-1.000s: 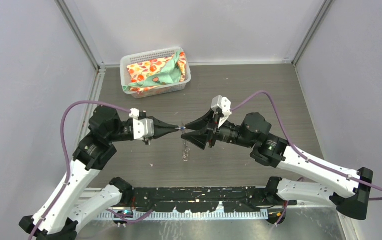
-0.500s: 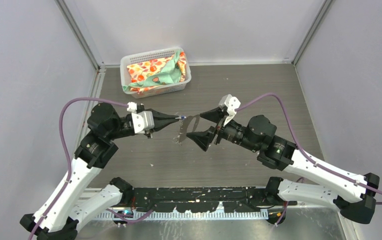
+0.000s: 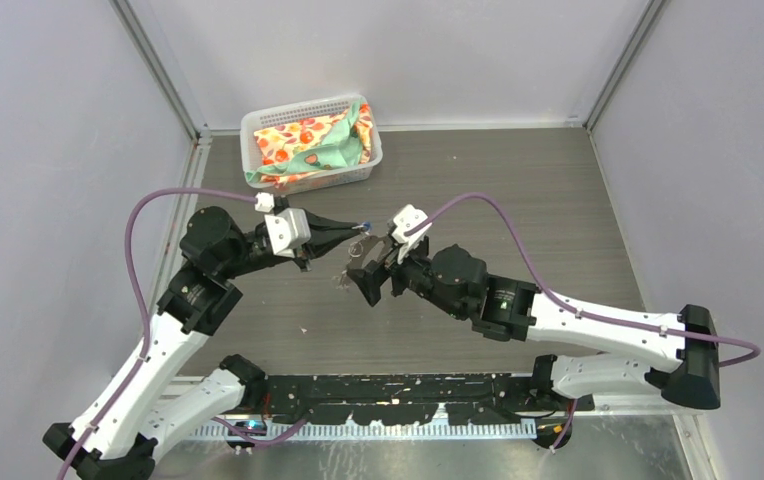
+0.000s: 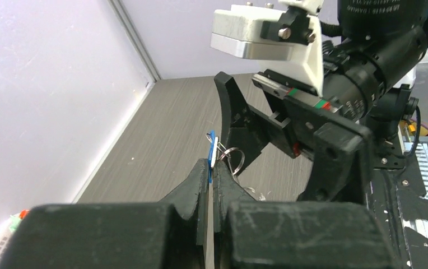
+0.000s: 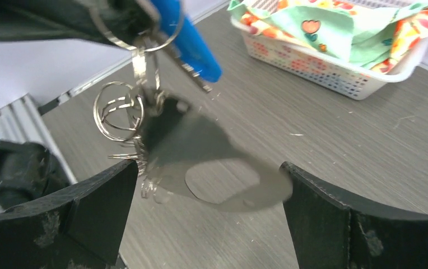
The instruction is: Put the keys on the keyring
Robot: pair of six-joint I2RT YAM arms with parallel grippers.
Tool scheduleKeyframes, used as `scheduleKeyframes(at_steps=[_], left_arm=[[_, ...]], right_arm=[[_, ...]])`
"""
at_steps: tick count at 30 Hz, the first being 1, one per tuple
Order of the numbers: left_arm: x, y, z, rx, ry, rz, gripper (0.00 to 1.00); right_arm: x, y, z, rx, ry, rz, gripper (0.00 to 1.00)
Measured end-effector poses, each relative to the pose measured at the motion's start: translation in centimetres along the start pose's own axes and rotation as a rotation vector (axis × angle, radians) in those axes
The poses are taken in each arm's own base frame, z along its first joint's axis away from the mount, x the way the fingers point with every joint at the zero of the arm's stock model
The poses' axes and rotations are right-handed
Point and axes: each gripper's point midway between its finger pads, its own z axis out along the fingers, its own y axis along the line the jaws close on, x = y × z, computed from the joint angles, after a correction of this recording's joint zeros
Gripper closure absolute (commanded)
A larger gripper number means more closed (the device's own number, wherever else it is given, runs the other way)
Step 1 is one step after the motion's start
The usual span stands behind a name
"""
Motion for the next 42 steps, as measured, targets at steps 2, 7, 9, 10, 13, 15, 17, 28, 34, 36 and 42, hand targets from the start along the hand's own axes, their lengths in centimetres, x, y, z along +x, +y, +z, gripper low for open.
scheduleKeyframes(at_steps=[2,7,9,10,13,15,17,28,34,36,42], left_arm=[[-0.1,0.0,0.1,0.001,-0.004,-0.006,0.99],[-0.4,0.1,0.1,-0.002,-0.015,-0.002,0.99],[-0.4,0.1,0.1,-0.003,-0.016,-0.002,0.99],[-0.4,0.1,0.1,-0.003,-0.016,-0.002,0.99],[-0.2,0.2,0.2,-0.010,-0.014,-0.001,1.00],[0.0,0.3,0.1,-0.017,-0.010,-0.002,1.00],[0.1,0.3,0.1,-0.022,-0.008,0.001,0.99],[-0.3,0.4,-0.1,-0.028,-0.017,0.027,0.99],[-0.2,0.4,-0.1,-0.027,-0.017,0.027,0.99],[-0.3,0.3,-0.1,-0.024,-0.019,0.028,1.00],[-0.4,0.0,-0.1,-0.008,-0.024,0.030,1.00]], right_arm=[[-0.2,-0.5,0.4,0.042,-0.021,0.002,0.00],[-1.0,-1.7,0.9,0.121,-0.103,0.026,0.00],[-1.3,-2.0,1.2,0.145,-0.125,0.031,0.00],[-1.4,-2.1,1.4,0.157,-0.135,0.029,0.00],[-1.4,-2.2,1.7,0.161,-0.140,0.005,0.00],[-1.3,-2.0,1.5,0.124,-0.135,-0.011,0.05],[-1.2,-1.7,0.6,0.049,-0.124,-0.016,0.11],[-5.6,-0.1,-6.4,-0.247,-0.228,0.058,0.34],[-2.3,-1.5,-4.8,-0.226,-0.107,0.050,0.22],[-1.7,-2.9,-4.7,-0.191,-0.081,0.043,0.18],[-1.0,-5.8,-4.8,-0.169,-0.037,0.005,0.15]])
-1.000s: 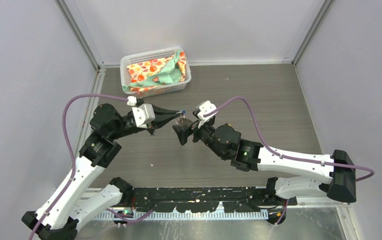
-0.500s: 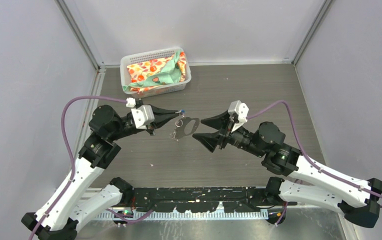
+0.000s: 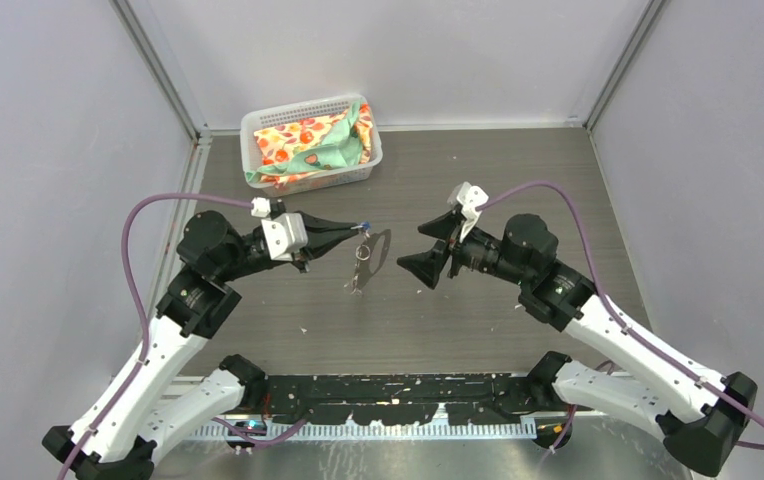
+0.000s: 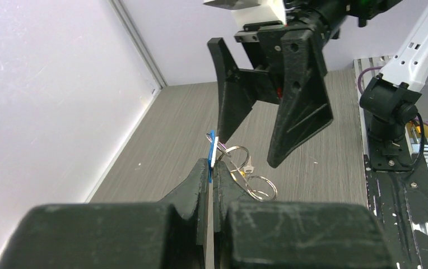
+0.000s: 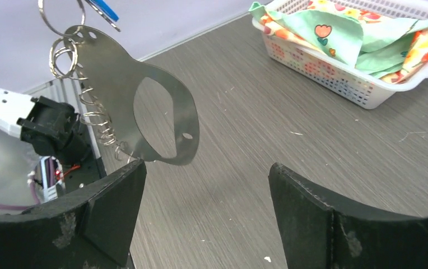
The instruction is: Put the keys on the keyring
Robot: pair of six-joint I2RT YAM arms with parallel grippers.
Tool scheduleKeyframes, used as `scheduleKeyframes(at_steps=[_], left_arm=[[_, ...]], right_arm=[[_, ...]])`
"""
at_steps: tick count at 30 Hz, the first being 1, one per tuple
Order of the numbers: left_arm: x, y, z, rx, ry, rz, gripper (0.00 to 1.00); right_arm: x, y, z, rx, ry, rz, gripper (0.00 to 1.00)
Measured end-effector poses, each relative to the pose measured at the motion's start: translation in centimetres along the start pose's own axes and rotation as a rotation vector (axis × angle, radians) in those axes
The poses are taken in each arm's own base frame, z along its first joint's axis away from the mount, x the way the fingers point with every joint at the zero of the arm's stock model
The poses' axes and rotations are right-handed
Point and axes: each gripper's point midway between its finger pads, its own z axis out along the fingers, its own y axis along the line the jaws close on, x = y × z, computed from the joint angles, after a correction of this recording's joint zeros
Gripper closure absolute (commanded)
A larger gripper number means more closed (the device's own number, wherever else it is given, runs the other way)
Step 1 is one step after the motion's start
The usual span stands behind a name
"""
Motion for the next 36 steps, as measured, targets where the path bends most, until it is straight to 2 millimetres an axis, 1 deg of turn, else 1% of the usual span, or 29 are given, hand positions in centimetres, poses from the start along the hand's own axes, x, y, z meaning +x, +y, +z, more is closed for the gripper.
scheduleKeyframes(at_steps=[3,6,13,17,20,23,26,28,30,34,36], left_arm=[[-0.1,-0.1,-0.1,0.005,-0.004,0.002,0.99],[-0.2,-0.2,-0.1,0.009,-0.006,0.003,0.99],[-0.3,-0.4,-0.1,0.016,-0.008,0.004,0.99],[-0.5,-0.5,-0.3,0.016,-0.013,0.011,0.99],[-0.7,-0.6,-0.5,0.015,-0.017,0.018,1.00],[-0.8,-0.6,-0.5,0.016,-0.020,0.022,1.00],[-0.9,-0.6,-0.5,0.016,-0.021,0.023,0.99],[-0.9,-0.6,-0.6,0.015,-0.022,0.026,0.99],[-1.0,-0.6,-0.6,0.016,-0.022,0.027,0.99],[-1.0,-0.7,-0.7,0.016,-0.021,0.027,1.00],[-1.0,-0.7,-0.7,0.015,-0.022,0.028,0.99]], right_arm=[[-0.1,-0.2,0.4,-0.066,0.016,0.012,0.14],[0.0,0.2,1.7,-0.169,0.036,0.038,0.13],[1.0,1.5,4.7,-0.393,0.067,0.141,0.12],[0.6,2.4,5.6,-0.506,0.043,0.201,0.13],[-0.3,3.1,6.0,-0.583,0.013,0.243,0.19],[-1.7,3.9,6.2,-0.663,-0.036,0.298,0.24],[-3.1,4.5,5.7,-0.736,-0.086,0.347,0.28],[-3.7,4.7,5.3,-0.767,-0.108,0.372,0.29],[-3.9,5.0,4.7,-0.788,-0.117,0.396,0.30],[-3.7,5.3,3.8,-0.806,-0.122,0.416,0.35],[-3.4,5.3,3.5,-0.803,-0.114,0.424,0.39]])
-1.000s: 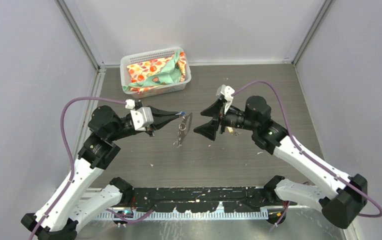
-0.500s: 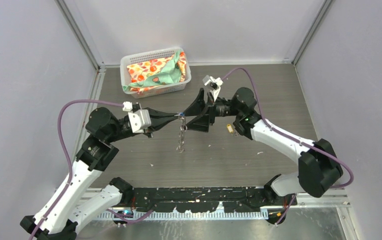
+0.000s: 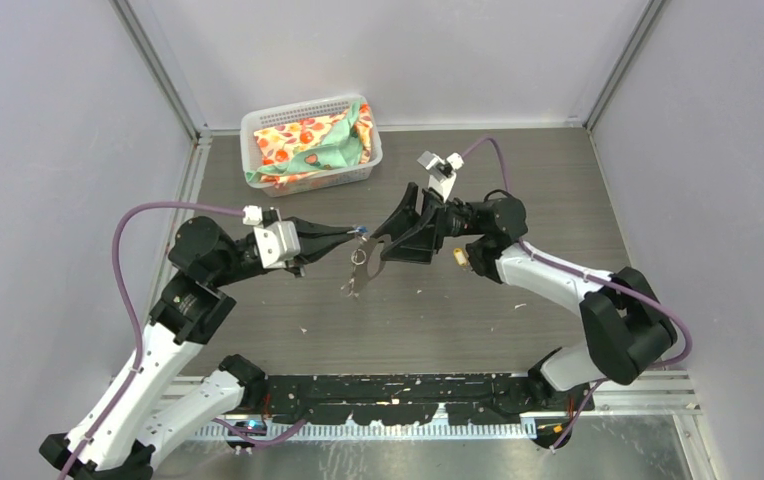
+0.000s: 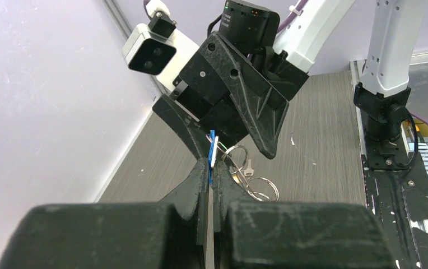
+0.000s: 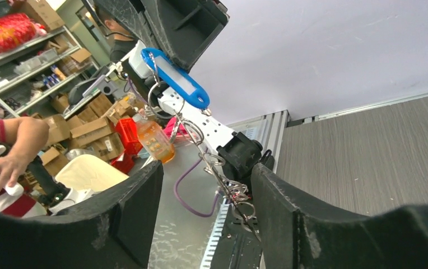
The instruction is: Put the keys on the keyring
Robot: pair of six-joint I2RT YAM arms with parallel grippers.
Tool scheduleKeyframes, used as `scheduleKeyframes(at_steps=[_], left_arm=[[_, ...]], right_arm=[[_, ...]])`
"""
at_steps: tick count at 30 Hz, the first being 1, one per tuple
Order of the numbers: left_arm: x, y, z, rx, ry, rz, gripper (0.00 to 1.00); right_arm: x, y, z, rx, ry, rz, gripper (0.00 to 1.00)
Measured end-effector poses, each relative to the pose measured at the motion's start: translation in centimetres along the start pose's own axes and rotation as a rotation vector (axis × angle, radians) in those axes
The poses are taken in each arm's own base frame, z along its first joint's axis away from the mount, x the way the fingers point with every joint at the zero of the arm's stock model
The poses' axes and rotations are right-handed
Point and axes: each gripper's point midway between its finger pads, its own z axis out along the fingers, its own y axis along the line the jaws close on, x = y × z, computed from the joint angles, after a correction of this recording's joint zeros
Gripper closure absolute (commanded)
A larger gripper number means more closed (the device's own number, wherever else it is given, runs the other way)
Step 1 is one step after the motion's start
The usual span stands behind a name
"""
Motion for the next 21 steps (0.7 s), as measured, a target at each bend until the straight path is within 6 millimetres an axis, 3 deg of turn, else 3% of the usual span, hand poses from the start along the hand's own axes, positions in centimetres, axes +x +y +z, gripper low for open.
scheduleKeyframes(at_steps=[5,8,14,16,21], left_arm=[[-0.2,0.0,-0.1,-0.001,-0.003,0.007,0.99],[-0.4,0.1,-0.1,-0.003,-0.006,0.020,0.99],[-0.9,0.4,-0.2,-0.013,-0.013,0.062,0.99],[-0.8,0.7,-0.3,-0.027,-0.005,0.068,0.98],[-0.7,0.9,-0.4,-0.037,0.001,0.087,0.33]], right_arm=[[0.0,0.2,-0.4,0.042,0.026,-0.021,0.56],[-0.1,-0.1,-0.5,0.089,0.057,-0.045,0.60],[-0.6,-0.3,-0.7,0.169,0.106,-0.110,0.98],[-0.5,0.2,-0.9,0.172,0.122,-0.122,0.99],[-1.3,0.4,-1.1,0.243,0.127,-0.108,0.99]])
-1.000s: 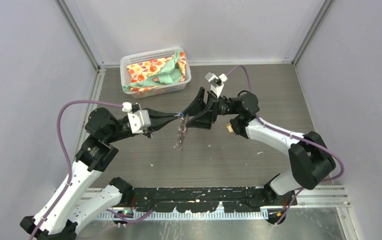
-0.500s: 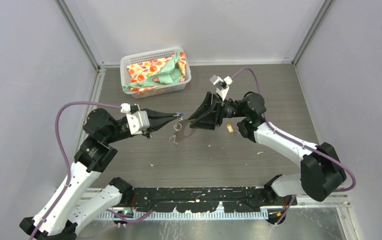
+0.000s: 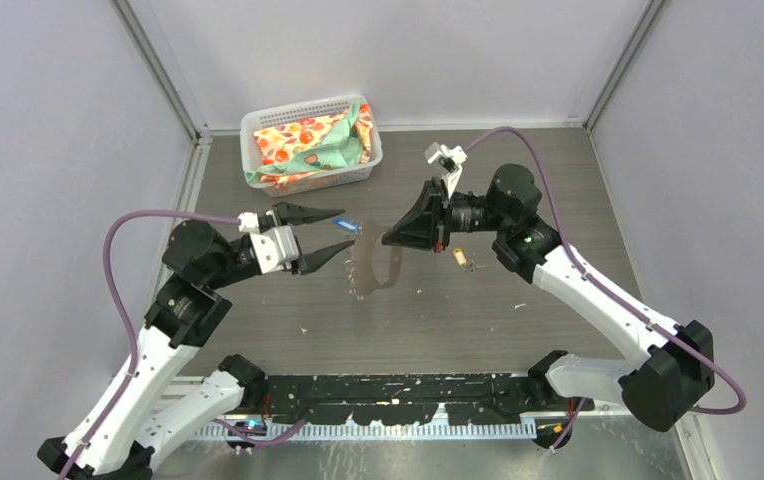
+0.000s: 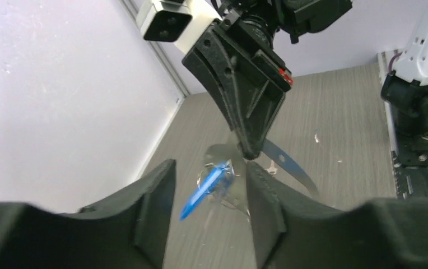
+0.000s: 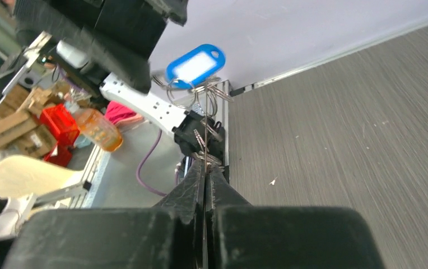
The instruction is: Put the keys on the keyring
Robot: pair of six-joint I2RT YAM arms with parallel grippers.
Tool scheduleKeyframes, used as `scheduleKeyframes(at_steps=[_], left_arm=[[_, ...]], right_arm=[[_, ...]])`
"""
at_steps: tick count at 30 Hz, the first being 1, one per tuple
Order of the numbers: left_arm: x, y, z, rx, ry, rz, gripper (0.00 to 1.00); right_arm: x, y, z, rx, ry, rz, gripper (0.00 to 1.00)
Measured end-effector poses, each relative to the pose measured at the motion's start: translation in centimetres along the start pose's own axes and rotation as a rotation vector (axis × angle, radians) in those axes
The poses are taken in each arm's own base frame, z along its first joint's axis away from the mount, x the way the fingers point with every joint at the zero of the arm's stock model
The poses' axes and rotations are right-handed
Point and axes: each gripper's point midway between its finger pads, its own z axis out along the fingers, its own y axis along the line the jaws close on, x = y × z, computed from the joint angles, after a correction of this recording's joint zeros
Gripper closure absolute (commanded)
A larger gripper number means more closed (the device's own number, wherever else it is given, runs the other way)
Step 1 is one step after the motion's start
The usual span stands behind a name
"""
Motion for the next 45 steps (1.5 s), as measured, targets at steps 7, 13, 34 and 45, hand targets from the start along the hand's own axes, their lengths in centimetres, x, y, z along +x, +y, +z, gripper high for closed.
scheduleKeyframes(at_steps=[7,13,34,45], left_arm=[[1.2,0.9,-0.7,-0.053,0.065,0.058,0.06],[1.4,-1.1,-2.2,0.017,0.057,0.226,0.00],[9.9,-5.5,-1.0,0.242,-0.076,1.191,0.12],[8.0,-3.2,0.2,0.149,-0.100,1.305,0.59]], right_arm=[[-1.4,-0.8,-0.9,0.209,0.025,0.168,0.99],[-3.3,-1.1,-2.1,0.405,0.045,0.320,0.99],[-4.1,-4.5,-1.4,0.625,-0.066,0.819,0.99],[-3.9,-3.9,-1.1,0.603,-0.045,0.872,0.99]])
